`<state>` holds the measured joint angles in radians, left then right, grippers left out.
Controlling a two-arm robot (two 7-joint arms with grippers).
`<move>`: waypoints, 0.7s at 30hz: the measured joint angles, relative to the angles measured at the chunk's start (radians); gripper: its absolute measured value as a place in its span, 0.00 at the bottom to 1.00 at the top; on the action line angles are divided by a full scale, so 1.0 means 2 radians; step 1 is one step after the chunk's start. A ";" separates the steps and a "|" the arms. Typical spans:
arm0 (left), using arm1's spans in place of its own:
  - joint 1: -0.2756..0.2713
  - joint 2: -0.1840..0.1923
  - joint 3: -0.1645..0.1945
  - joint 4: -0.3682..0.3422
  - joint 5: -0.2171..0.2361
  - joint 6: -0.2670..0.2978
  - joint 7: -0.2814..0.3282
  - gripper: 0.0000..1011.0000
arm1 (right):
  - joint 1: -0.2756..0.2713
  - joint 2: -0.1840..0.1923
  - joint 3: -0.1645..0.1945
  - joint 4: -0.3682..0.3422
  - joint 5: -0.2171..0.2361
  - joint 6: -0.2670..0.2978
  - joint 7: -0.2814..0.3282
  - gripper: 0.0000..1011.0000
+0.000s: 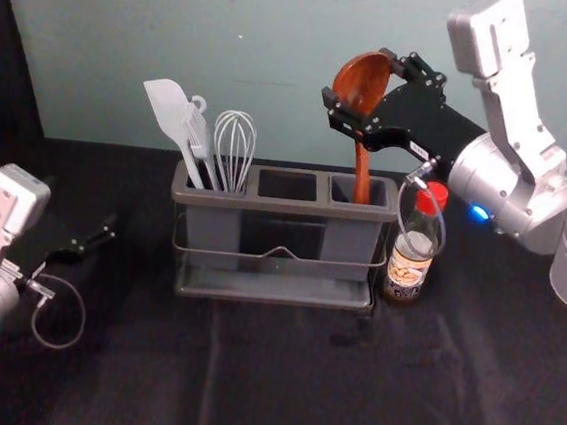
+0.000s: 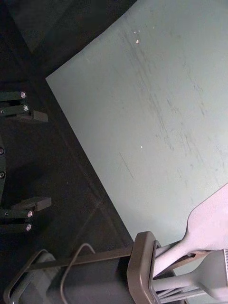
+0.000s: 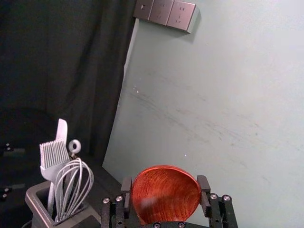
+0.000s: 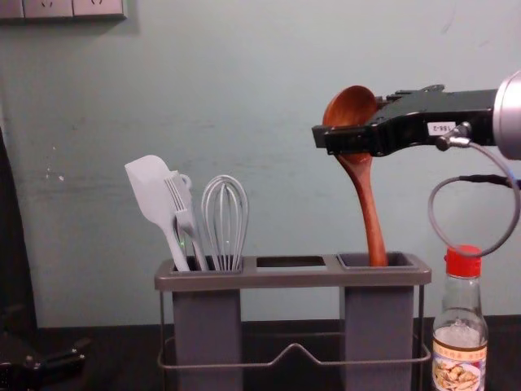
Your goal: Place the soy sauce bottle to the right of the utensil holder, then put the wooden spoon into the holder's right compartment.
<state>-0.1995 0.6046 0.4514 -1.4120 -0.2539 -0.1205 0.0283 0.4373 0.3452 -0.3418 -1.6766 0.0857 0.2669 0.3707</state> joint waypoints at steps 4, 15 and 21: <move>0.000 0.000 0.000 0.000 0.000 0.000 0.000 1.00 | 0.003 -0.005 -0.004 0.009 0.000 -0.009 -0.003 0.83; 0.000 0.000 0.000 0.000 0.000 0.000 0.000 1.00 | 0.008 -0.016 -0.014 0.035 0.006 -0.025 -0.002 0.83; 0.000 0.000 0.000 0.000 0.000 0.000 0.000 1.00 | 0.013 -0.021 -0.018 0.045 0.010 -0.030 -0.002 0.83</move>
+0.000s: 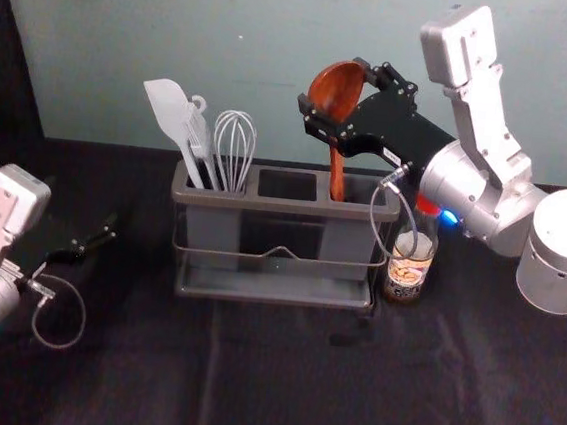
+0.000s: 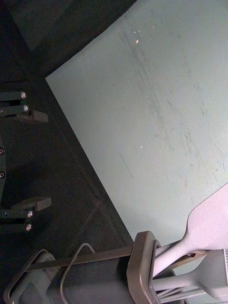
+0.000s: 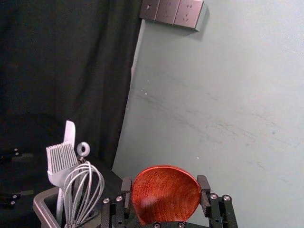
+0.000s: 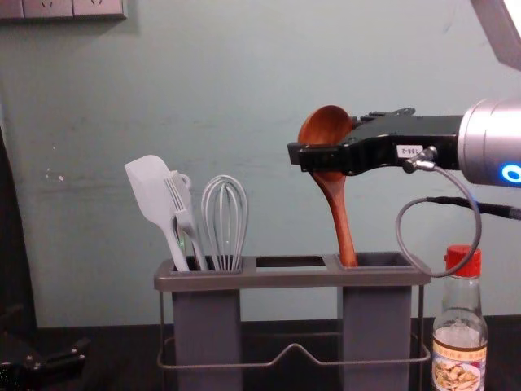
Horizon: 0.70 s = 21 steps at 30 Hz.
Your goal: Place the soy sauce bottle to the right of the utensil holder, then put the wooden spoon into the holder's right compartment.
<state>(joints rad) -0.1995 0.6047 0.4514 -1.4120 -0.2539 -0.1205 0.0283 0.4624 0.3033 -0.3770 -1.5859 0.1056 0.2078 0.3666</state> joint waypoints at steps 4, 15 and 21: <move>0.000 0.000 0.000 0.000 0.000 0.000 0.000 1.00 | 0.002 -0.001 -0.004 0.003 0.000 0.000 0.000 0.83; 0.000 0.000 0.000 0.000 0.000 0.000 0.000 1.00 | -0.004 0.002 -0.005 0.003 0.003 -0.004 0.000 0.83; 0.000 0.000 0.000 0.000 0.000 0.000 0.000 1.00 | -0.004 0.002 -0.007 0.004 0.004 -0.005 0.000 0.83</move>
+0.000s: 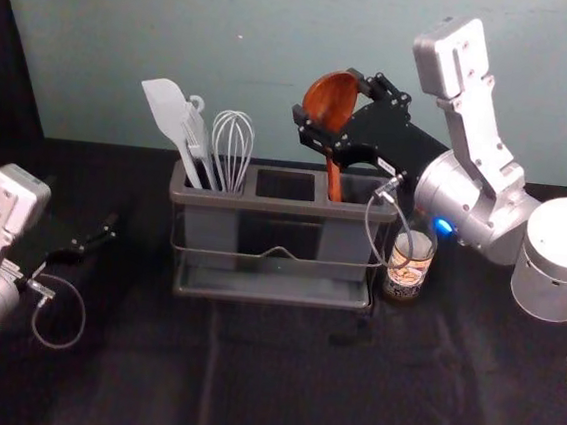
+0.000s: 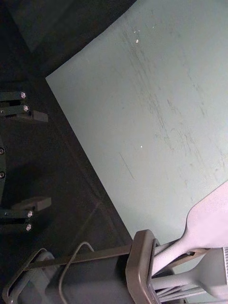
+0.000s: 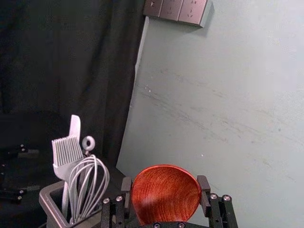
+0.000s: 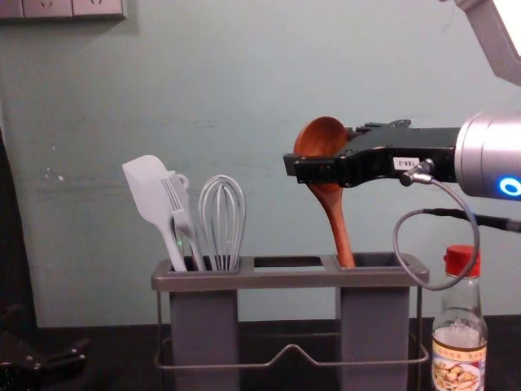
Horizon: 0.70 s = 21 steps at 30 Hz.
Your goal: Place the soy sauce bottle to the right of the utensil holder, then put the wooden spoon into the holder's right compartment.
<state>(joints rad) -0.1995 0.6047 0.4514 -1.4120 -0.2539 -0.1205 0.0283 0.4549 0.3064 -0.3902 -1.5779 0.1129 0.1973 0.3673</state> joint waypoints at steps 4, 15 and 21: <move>0.000 0.000 0.000 0.000 0.000 0.000 0.000 1.00 | 0.004 -0.003 -0.004 0.001 -0.001 0.000 0.000 0.83; 0.000 0.000 0.000 0.000 0.000 0.000 0.000 1.00 | 0.010 -0.006 -0.011 0.007 -0.005 0.001 0.001 0.83; 0.000 0.000 0.000 0.000 0.000 0.000 0.000 1.00 | 0.004 -0.001 -0.005 0.006 -0.005 0.001 0.000 0.83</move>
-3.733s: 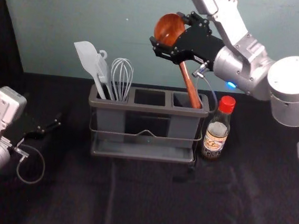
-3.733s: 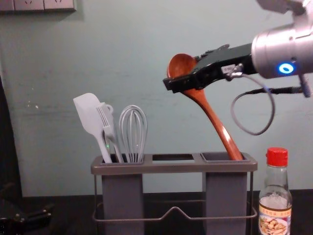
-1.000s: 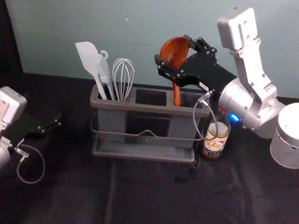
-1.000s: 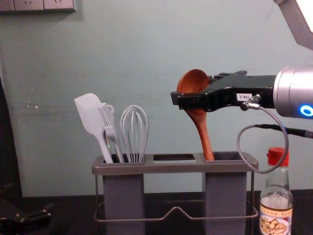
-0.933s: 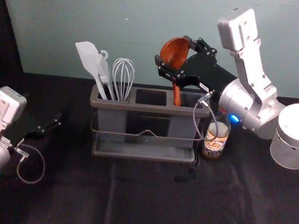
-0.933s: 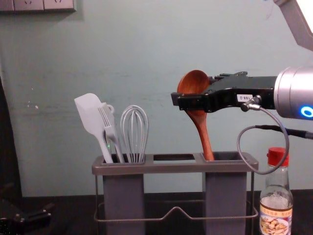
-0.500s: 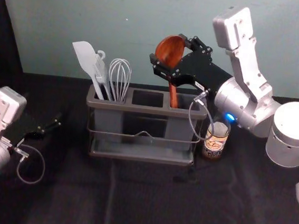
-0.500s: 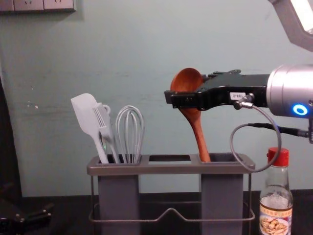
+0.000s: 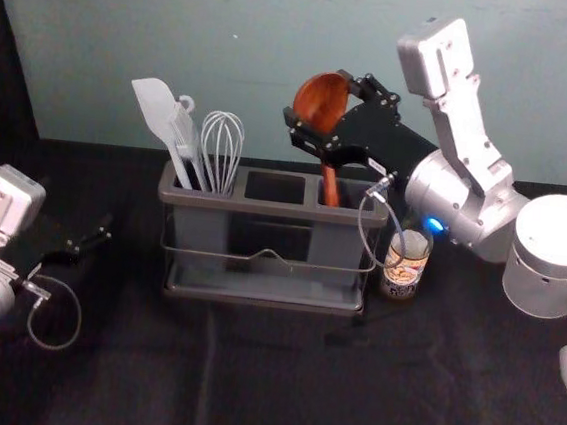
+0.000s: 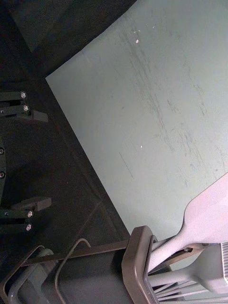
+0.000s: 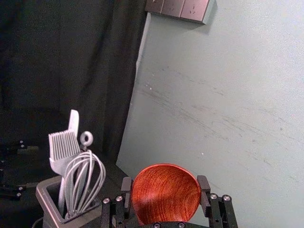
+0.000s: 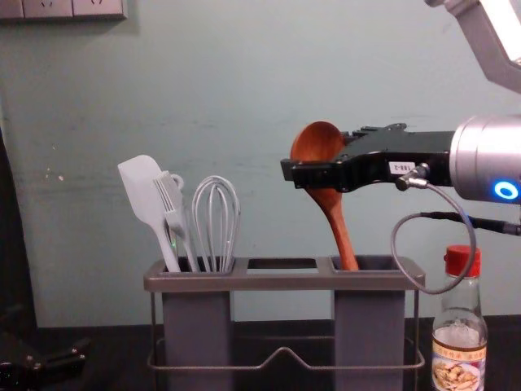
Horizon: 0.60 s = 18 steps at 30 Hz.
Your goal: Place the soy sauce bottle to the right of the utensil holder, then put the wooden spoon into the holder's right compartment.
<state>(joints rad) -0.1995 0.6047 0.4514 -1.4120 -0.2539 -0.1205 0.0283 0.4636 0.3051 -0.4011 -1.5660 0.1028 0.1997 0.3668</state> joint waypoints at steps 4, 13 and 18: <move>0.000 0.000 0.000 0.000 0.000 0.000 0.000 1.00 | -0.003 0.003 0.003 -0.001 0.000 0.000 0.000 0.83; 0.000 0.000 0.000 0.000 0.000 0.000 0.000 1.00 | -0.010 0.005 0.006 0.002 0.001 -0.004 -0.001 0.83; 0.000 0.000 0.000 0.000 0.000 0.000 0.000 1.00 | -0.014 0.006 0.009 0.005 0.003 -0.004 -0.002 0.83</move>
<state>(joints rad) -0.1995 0.6047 0.4514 -1.4120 -0.2539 -0.1205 0.0283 0.4356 0.3168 -0.3829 -1.5556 0.1096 0.1907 0.3634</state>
